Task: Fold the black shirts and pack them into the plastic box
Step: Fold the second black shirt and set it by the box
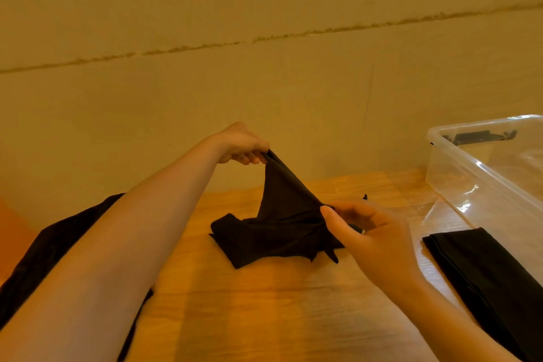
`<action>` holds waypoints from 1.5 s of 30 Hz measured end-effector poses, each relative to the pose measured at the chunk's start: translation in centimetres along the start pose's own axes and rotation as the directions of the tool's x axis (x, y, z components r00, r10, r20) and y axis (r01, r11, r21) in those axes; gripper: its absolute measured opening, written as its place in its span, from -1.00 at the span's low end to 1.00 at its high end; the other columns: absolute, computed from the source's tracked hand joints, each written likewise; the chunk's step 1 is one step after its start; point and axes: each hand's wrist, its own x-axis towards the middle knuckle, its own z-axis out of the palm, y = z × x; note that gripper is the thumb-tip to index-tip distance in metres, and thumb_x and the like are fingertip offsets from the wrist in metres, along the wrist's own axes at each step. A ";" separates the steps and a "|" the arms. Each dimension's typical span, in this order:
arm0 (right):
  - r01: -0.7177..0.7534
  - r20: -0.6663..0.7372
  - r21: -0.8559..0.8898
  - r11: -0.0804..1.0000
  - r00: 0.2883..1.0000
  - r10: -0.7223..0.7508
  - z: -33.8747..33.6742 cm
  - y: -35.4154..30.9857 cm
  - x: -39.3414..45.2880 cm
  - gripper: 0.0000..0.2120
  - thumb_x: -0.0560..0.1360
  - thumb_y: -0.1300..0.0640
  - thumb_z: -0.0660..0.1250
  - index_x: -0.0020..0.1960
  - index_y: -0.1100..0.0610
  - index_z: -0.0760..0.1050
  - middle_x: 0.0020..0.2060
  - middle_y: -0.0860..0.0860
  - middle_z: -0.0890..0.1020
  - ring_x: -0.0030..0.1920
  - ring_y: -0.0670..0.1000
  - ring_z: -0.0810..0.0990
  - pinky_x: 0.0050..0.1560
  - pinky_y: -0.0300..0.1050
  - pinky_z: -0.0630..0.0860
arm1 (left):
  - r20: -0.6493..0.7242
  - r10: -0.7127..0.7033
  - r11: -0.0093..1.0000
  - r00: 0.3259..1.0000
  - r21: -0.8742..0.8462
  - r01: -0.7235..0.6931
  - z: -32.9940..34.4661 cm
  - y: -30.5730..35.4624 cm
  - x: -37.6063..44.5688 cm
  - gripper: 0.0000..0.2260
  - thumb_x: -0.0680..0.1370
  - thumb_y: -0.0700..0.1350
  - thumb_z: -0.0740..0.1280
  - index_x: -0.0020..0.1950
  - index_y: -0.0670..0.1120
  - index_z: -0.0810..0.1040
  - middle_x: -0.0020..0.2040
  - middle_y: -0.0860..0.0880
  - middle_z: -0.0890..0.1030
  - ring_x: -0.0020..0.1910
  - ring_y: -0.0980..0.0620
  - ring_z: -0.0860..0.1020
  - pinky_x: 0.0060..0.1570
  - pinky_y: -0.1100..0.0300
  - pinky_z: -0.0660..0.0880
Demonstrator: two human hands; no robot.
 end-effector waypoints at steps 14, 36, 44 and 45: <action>0.121 -0.071 -0.120 0.985 0.989 -0.130 -4.9 -6.2 13.7 -0.84 0.47 0.17 0.42 -0.21 -0.07 0.61 -0.34 -0.24 0.66 -0.26 -0.23 0.63 -0.19 -0.42 0.51 | -0.182 0.175 0.970 0.967 0.199 -0.138 -9.2 5.3 -6.7 -0.86 0.47 -0.14 0.34 -0.21 -0.18 0.62 -0.36 -0.02 0.64 -0.50 0.09 0.37 -0.48 0.24 0.28; -0.016 0.172 -0.245 0.969 0.983 0.059 -4.6 -7.8 20.7 -0.90 0.48 0.10 0.41 -0.09 0.11 0.67 -0.22 0.09 0.70 -0.20 0.00 0.68 -0.06 -0.17 0.58 | -0.318 -0.187 0.965 0.929 -0.237 0.113 -12.7 5.4 -9.8 -0.89 0.50 -0.23 0.19 -0.04 -0.20 0.47 -0.46 -0.07 0.52 -0.62 0.11 0.35 -0.66 0.35 0.20; -0.032 0.172 -0.227 0.973 0.982 0.072 -5.0 -7.5 21.0 -0.91 0.49 0.14 0.39 -0.11 0.11 0.67 -0.22 0.05 0.69 -0.21 -0.03 0.67 -0.03 -0.16 0.60 | -0.118 -0.026 0.921 0.993 -0.389 -0.022 -13.2 4.3 -11.7 -0.70 0.40 -0.06 0.49 0.08 -0.12 0.59 -0.09 -0.12 0.71 -0.41 0.14 0.58 -0.55 0.40 0.39; -0.033 0.175 -0.221 0.975 0.982 0.073 -5.1 -7.6 21.1 -0.91 0.49 0.14 0.39 -0.12 0.11 0.67 -0.22 0.06 0.70 -0.20 -0.02 0.67 -0.02 -0.15 0.60 | -0.094 0.021 0.948 0.995 -0.315 -0.050 -13.3 4.1 -12.0 -0.66 0.34 -0.03 0.50 0.06 -0.12 0.62 -0.08 -0.10 0.71 -0.39 0.16 0.58 -0.50 0.40 0.41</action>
